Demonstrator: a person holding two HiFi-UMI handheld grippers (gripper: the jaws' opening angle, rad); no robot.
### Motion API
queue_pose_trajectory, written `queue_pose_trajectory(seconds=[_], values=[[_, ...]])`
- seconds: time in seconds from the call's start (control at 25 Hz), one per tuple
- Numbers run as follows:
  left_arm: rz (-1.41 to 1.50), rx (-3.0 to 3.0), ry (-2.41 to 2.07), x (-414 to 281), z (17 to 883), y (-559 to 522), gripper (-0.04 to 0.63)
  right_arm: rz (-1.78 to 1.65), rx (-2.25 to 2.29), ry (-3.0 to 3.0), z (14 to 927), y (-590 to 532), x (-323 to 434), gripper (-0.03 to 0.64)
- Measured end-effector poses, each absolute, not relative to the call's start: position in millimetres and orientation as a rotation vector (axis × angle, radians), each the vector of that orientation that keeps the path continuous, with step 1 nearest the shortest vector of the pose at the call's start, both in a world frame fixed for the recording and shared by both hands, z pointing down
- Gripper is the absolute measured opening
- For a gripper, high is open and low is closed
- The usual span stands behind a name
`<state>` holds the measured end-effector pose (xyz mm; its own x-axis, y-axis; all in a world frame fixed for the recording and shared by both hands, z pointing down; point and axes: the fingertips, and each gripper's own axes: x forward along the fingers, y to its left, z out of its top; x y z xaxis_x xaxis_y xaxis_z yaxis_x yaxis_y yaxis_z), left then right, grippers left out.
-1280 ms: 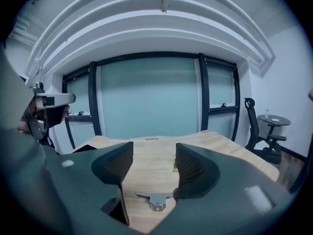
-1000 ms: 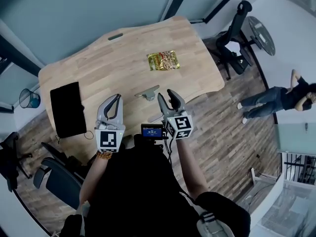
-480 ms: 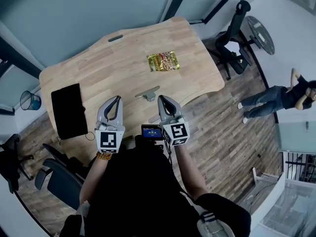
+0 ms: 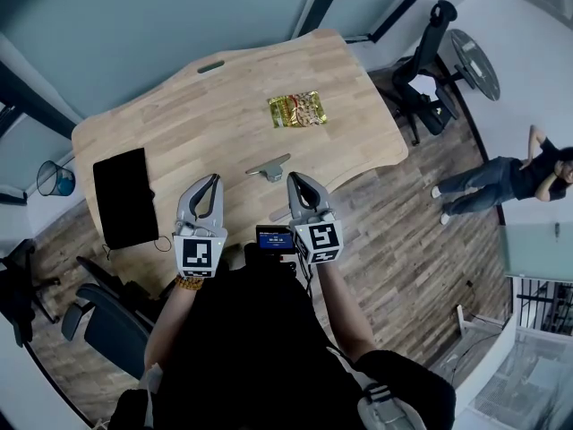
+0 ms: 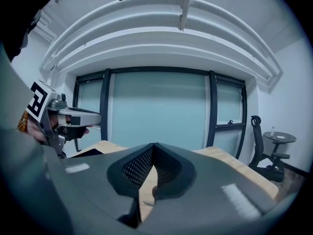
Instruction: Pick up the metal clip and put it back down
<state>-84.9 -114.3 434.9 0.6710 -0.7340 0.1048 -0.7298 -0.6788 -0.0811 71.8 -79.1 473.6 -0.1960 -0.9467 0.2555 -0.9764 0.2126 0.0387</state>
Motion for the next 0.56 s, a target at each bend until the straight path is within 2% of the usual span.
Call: queue_pose_trajectory(seconds=[0.56], values=[[-0.240,-2.835,1.280,-82.6,445.7,-102.0,0.006,0.204,1.756,-2.276,490.4,-71.2,71.5,0.020]])
